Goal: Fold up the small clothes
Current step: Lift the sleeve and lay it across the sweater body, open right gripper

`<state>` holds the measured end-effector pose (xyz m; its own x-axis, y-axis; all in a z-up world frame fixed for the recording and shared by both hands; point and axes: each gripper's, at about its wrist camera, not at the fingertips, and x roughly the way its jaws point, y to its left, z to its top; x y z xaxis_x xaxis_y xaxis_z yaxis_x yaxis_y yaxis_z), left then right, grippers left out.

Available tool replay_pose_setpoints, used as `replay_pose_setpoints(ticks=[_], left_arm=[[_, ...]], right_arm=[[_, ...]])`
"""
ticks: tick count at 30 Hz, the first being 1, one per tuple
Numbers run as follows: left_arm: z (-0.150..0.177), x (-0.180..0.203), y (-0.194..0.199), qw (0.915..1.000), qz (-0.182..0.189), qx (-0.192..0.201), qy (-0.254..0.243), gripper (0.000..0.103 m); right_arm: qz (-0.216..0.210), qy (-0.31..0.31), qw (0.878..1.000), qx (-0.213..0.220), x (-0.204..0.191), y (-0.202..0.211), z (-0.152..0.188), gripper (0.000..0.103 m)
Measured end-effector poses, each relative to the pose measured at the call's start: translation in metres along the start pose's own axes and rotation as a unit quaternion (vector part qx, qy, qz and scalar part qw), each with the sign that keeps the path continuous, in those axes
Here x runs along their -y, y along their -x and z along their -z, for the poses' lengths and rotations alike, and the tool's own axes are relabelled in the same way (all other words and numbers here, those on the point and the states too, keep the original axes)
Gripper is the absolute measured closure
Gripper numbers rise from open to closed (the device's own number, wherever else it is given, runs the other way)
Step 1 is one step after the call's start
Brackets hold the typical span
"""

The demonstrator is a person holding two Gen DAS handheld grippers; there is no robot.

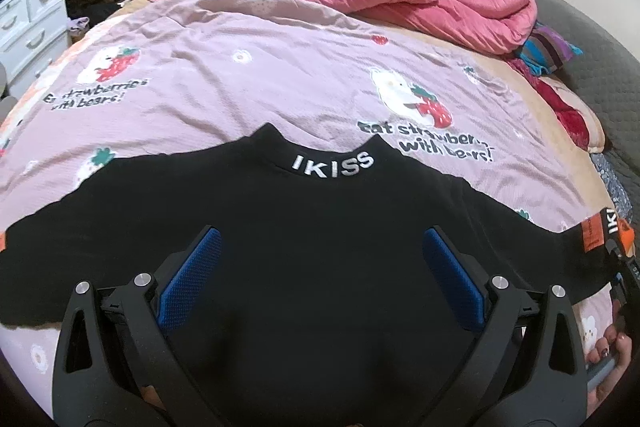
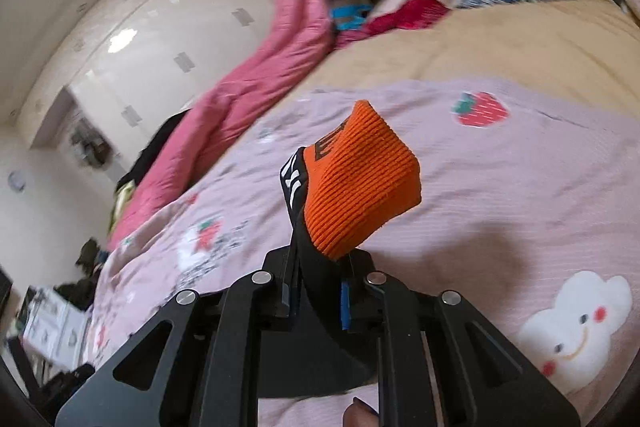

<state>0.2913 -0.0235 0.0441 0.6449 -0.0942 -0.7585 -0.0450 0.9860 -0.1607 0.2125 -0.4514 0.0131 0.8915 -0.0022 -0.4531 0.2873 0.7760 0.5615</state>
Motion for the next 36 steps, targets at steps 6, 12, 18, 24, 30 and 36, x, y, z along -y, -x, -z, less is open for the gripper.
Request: replay_pose_setpoints(ticks=[6, 12, 18, 24, 30, 36], left_arm=[[-0.003, -0.015, 0.013, 0.9988, 0.041, 0.000, 0.026, 0.008], [-0.004, -0.028, 0.020, 0.9980, 0.046, 0.001, 0.044, 0.008], [-0.003, -0.044, 0.023, 0.9964, 0.054, -0.007, 0.066, 0.008], [-0.002, -0.062, 0.022, 0.9932, 0.074, -0.014, 0.089, 0.008], [-0.004, -0.088, 0.029, 0.9921, 0.077, -0.004, 0.099, 0.008], [-0.002, -0.117, 0.036, 0.9906, 0.090, 0.009, 0.103, 0.008]], right_arm=[[-0.049, 0.046, 0.998, -0.003, -0.046, 0.007, 0.006, 0.090], [-0.084, 0.082, 0.993, -0.014, -0.087, 0.011, 0.018, 0.090], [-0.099, 0.112, 0.988, -0.029, -0.117, 0.010, 0.025, 0.090], [-0.121, 0.141, 0.981, -0.046, -0.172, 0.008, 0.044, 0.090], [-0.136, 0.165, 0.974, -0.074, -0.220, -0.006, 0.081, 0.090], [-0.144, 0.207, 0.962, -0.103, -0.254, -0.020, 0.127, 0.090]])
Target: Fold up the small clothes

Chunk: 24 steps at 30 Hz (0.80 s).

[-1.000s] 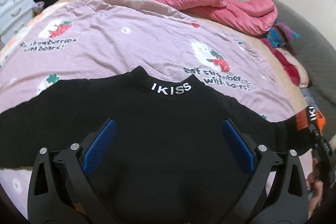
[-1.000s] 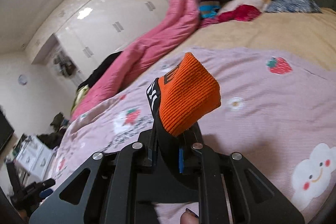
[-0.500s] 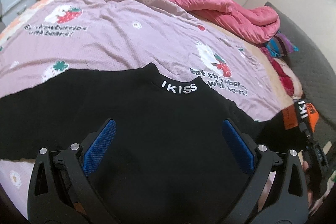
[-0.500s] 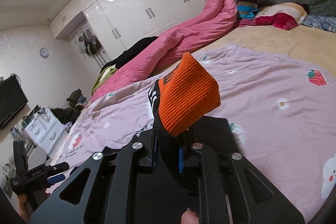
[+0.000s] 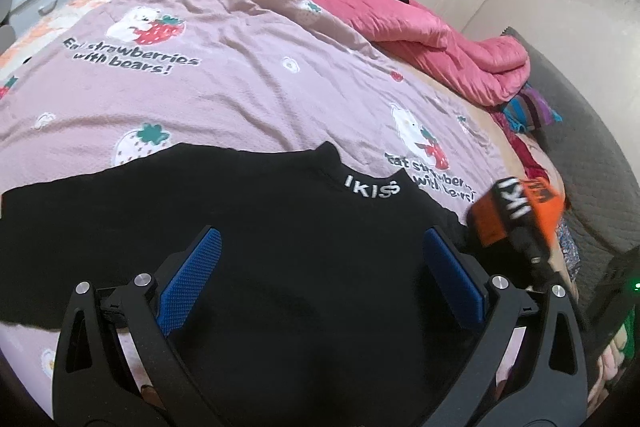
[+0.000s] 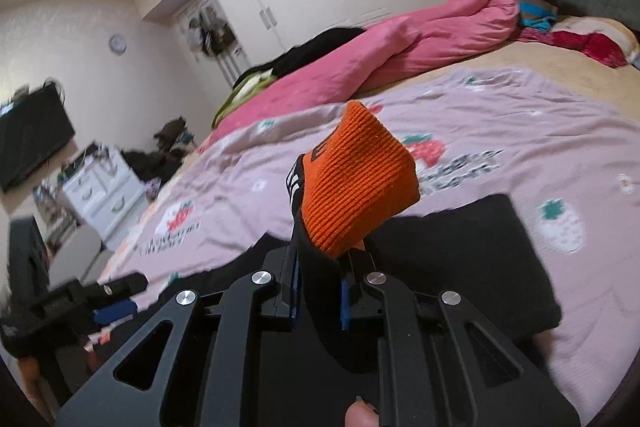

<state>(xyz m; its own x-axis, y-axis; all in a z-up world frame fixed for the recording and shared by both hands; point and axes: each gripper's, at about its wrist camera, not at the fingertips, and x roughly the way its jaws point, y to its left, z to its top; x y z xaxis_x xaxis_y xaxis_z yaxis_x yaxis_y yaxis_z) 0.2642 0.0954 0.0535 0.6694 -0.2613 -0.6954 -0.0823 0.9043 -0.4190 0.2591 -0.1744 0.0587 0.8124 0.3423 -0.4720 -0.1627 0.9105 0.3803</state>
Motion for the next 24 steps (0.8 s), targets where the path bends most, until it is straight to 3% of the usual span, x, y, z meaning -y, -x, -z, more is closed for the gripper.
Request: replay_pose_setpoints(ticks=[5, 11, 15, 21, 24], left_arm=[[0.007, -0.021, -0.005, 1.0000, -0.007, -0.005, 0.003, 0.008], [0.015, -0.045, -0.008, 0.9992, 0.019, -0.014, 0.034, 0.008], [0.018, -0.058, -0.013, 0.9977, 0.033, -0.029, 0.053, 0.008], [0.023, -0.060, -0.018, 0.9973, 0.041, -0.045, 0.042, 0.008], [0.029, -0.060, -0.023, 0.9960, 0.054, -0.057, 0.043, 0.008]], right_arm=[[-0.008, 0.030, 0.999, -0.027, -0.034, -0.022, 0.020, 0.090], [-0.018, 0.051, 0.997, -0.057, -0.063, -0.039, 0.043, 0.084], [-0.037, 0.065, 0.994, -0.076, -0.072, -0.044, 0.057, 0.067], [-0.067, 0.090, 0.989, -0.093, -0.071, -0.022, 0.071, 0.043], [-0.063, 0.091, 0.989, -0.095, -0.059, -0.006, 0.074, 0.041]])
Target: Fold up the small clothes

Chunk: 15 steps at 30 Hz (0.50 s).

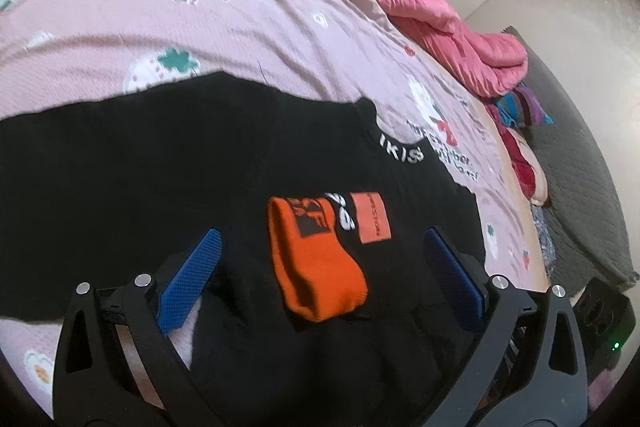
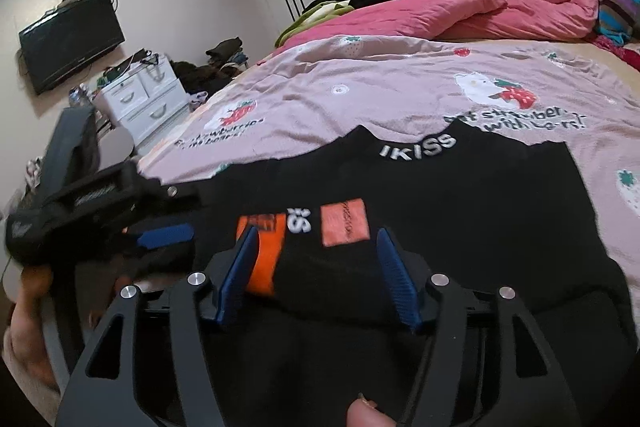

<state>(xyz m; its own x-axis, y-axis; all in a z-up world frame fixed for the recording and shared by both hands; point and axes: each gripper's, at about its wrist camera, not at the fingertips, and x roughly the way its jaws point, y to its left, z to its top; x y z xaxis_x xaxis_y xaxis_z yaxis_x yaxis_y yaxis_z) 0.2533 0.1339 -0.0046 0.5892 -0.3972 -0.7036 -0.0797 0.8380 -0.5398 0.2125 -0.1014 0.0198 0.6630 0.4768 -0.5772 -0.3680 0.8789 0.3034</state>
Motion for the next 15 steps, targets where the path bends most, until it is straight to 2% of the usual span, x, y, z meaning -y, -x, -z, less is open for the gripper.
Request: replay_pose_setpoints(ticks=[6, 8, 9, 10, 11, 13, 15], left_arm=[[0.012, 0.014, -0.011, 0.9988, -0.018, -0.001, -0.045, 0.010], [0.014, 0.019, -0.017, 0.9982, -0.023, -0.002, -0.056, 0.018], [0.017, 0.022, -0.023, 0.9974, -0.031, -0.003, -0.065, 0.027], [0.018, 0.024, -0.027, 0.9964, -0.041, -0.005, -0.074, 0.041], [0.020, 0.026, -0.032, 0.9952, -0.052, -0.006, -0.083, 0.047], [0.026, 0.031, -0.042, 0.9902, -0.088, -0.007, -0.108, 0.058], [0.030, 0.034, -0.047, 0.9838, -0.118, -0.004, -0.135, 0.063]], right_arm=[[0.034, -0.034, 0.999, 0.006, 0.041, 0.038, 0.012, 0.033], [0.042, -0.047, 0.998, 0.008, 0.053, 0.046, 0.016, 0.033], [0.051, -0.055, 0.997, 0.010, 0.059, 0.052, 0.019, 0.033], [0.056, -0.060, 0.997, 0.013, 0.065, 0.056, 0.021, 0.033], [0.058, -0.063, 0.996, 0.015, 0.068, 0.059, 0.023, 0.032], [0.068, -0.068, 0.995, 0.018, 0.077, 0.067, 0.027, 0.032], [0.078, -0.071, 0.994, 0.021, 0.084, 0.072, 0.031, 0.032]])
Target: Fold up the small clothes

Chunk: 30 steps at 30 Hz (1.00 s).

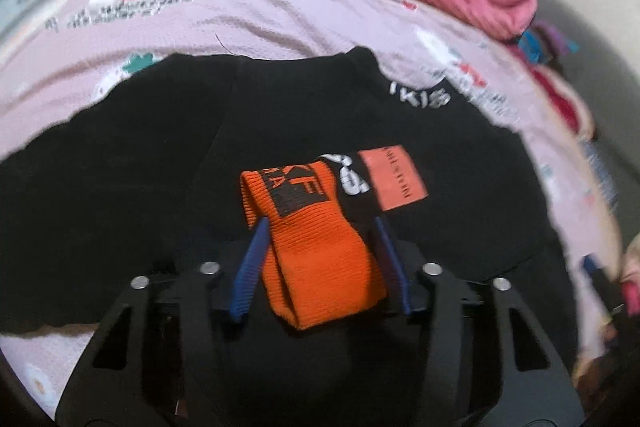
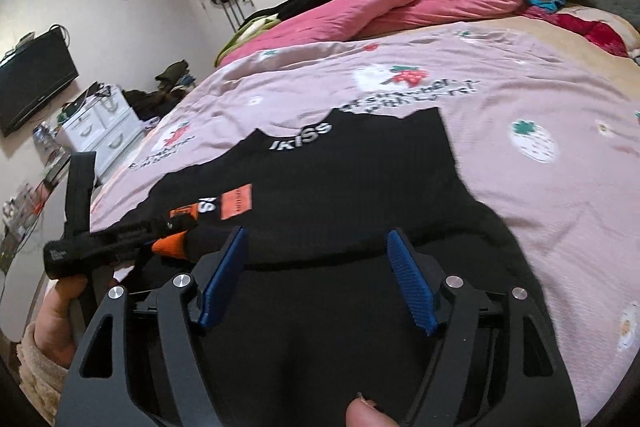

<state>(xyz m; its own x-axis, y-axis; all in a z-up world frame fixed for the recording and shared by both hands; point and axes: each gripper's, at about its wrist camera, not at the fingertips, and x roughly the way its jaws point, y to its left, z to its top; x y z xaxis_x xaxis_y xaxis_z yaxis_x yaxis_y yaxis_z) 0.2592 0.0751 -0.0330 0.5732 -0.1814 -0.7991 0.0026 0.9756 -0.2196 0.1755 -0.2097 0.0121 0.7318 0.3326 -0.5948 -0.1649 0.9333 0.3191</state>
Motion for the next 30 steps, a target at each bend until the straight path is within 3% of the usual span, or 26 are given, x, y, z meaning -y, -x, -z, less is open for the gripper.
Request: replay_pose_setpoints(ticks=[4, 12, 15, 22, 30], left_arm=[[0.004, 0.000, -0.003, 0.9996, -0.019, -0.005, -0.019, 0.063], [0.003, 0.005, 0.019, 0.9989, -0.026, 0.016, -0.036, 0.060], [0.000, 0.012, 0.039, 0.9976, -0.028, 0.043, -0.047, 0.048], [0.002, 0.028, 0.048, 0.9966, -0.010, 0.049, -0.065, 0.039], [0.000, 0.031, 0.055, 0.9950, -0.024, 0.066, -0.071, 0.027]], right_arm=[[0.029, 0.001, 1.000, -0.009, 0.012, 0.000, 0.003, 0.031], [0.026, 0.000, 1.000, -0.017, 0.021, -0.005, -0.007, 0.028], [0.033, 0.005, 0.999, -0.034, 0.017, -0.018, -0.017, 0.024], [0.037, 0.024, 0.997, -0.064, 0.001, -0.047, -0.026, 0.023], [0.045, 0.034, 0.995, -0.088, -0.005, -0.069, -0.027, 0.016]])
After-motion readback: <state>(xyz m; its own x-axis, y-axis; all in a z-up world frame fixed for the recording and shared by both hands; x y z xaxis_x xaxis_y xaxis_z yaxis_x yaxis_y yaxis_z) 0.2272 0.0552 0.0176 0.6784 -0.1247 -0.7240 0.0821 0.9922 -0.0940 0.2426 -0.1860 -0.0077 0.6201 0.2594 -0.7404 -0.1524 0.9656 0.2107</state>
